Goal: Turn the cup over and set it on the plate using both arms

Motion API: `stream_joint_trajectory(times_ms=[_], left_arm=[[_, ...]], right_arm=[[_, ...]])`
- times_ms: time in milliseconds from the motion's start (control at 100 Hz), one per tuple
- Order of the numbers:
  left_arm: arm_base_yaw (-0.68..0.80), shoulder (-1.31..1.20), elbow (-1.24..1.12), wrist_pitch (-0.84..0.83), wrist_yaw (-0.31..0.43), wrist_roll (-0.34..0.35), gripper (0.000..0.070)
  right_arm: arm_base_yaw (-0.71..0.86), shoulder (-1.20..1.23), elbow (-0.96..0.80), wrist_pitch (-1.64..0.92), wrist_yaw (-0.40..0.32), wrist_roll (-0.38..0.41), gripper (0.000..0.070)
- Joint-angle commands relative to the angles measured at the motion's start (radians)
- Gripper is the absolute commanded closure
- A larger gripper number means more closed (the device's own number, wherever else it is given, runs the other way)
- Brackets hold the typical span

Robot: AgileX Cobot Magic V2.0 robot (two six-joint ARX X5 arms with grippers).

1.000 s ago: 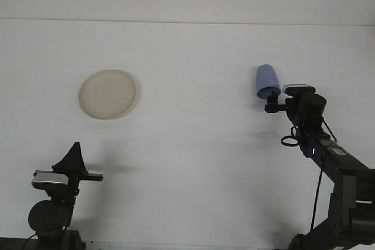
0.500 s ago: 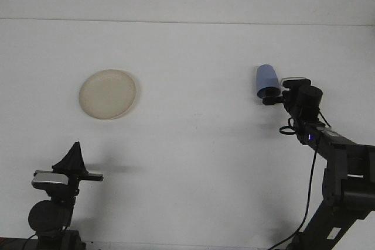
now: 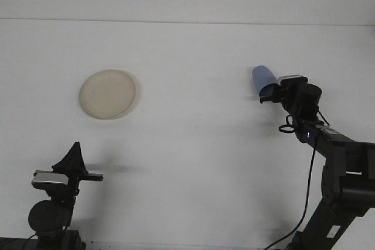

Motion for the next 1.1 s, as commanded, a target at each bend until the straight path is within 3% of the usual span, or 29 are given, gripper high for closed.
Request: stream_joint_trajectory(times_ms=[0,310,510,800,1010,1090], left_arm=[[0.000,-0.002,-0.019,0.012,-0.005,-0.005,0.0689],[0.000,-0.002,-0.019,0.012,-0.005,-0.005,0.0688],[0.000,-0.002,-0.019,0.012,-0.005,-0.005,0.0688],[0.000,-0.002,-0.019,0.012,-0.005,-0.005,0.0688],[0.000,-0.002,-0.019,0.012,-0.005,-0.005,0.0688],[0.000,-0.002,-0.019,0.013,-0.005,-0.005,0.0688]], right_arm=[[0.005,-0.023,0.018,-0.035,-0.002,-0.002,0.0691],[0.088,-0.319,0.018,-0.327,0.011,-0.002,0.0694],[0.236,-0.574,0.018,-0.629,0.163,0.015,0.0694],[0.513,-0.826,0.034,-0.944,0.345,0.227,0.0694],[0.612,-0.780,0.194,-1.289,0.357,0.382,0.0694],[0.629,-0.728,0.277,-1.428,0.335,0.394,0.0694]])
